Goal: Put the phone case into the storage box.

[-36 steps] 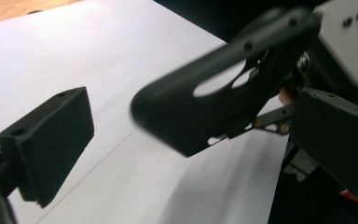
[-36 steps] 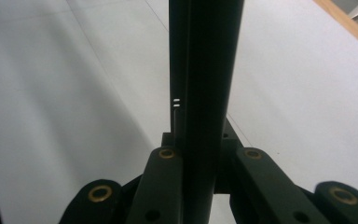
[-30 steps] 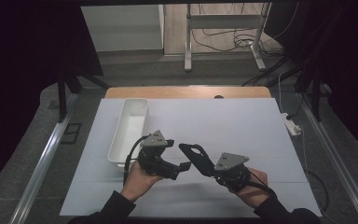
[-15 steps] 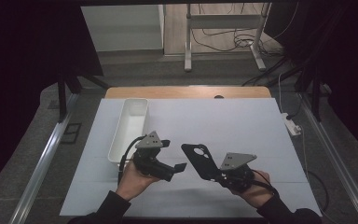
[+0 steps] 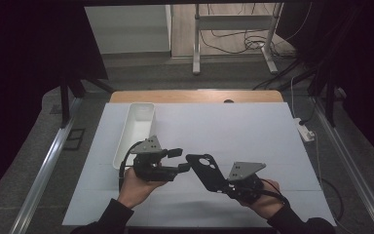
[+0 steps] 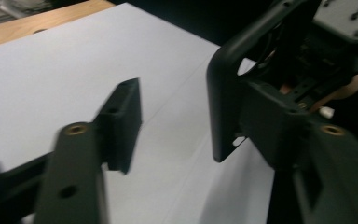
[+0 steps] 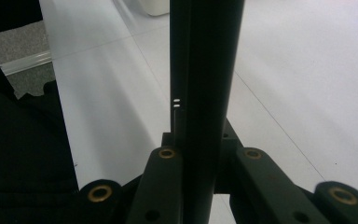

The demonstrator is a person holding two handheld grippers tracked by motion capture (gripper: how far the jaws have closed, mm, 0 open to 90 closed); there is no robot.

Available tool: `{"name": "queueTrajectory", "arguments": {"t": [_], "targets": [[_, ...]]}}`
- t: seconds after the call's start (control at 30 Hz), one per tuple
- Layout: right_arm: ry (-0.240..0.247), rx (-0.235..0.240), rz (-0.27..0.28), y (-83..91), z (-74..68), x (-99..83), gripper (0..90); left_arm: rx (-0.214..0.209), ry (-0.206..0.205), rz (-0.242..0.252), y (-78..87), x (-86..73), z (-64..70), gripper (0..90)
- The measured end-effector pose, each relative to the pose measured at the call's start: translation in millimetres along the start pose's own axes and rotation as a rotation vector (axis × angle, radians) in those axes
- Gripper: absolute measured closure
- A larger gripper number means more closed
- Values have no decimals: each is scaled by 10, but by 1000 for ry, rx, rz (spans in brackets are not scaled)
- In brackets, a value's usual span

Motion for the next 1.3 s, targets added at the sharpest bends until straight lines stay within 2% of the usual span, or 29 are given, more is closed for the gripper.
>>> {"name": "queueTrajectory", "arguments": {"t": [0.17,0.4,0.53,0.6,0.73,1.0,1.3], "targets": [[7,14,8,1,-19,3,843,-37,-4,5,3,4,13,550],[10,23,8,-11,-33,10,843,-57,-16,-1,8,4,34,678],[6,31,5,-19,-36,10,844,-66,-23,-5,8,2,43,786],[9,27,0,-24,-24,-1,844,-82,-20,-5,12,3,42,807],[-5,34,6,-20,-22,-3,842,-107,-9,-1,15,5,35,824],[-11,45,1,-50,-14,-19,833,-105,13,-2,3,19,55,834],[-27,43,-1,-84,-9,-12,708,-85,18,-6,-14,26,67,835]]}}
Point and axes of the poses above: each handheld gripper's, and its own axes: y roughly backward along the jaws, x roughly out of its top, z roughly to its right, the point moved 4 cm from there along -y, roughly forward along the jaws, and after that the axes turned 8 degrees about y, right-handed, at the moved point
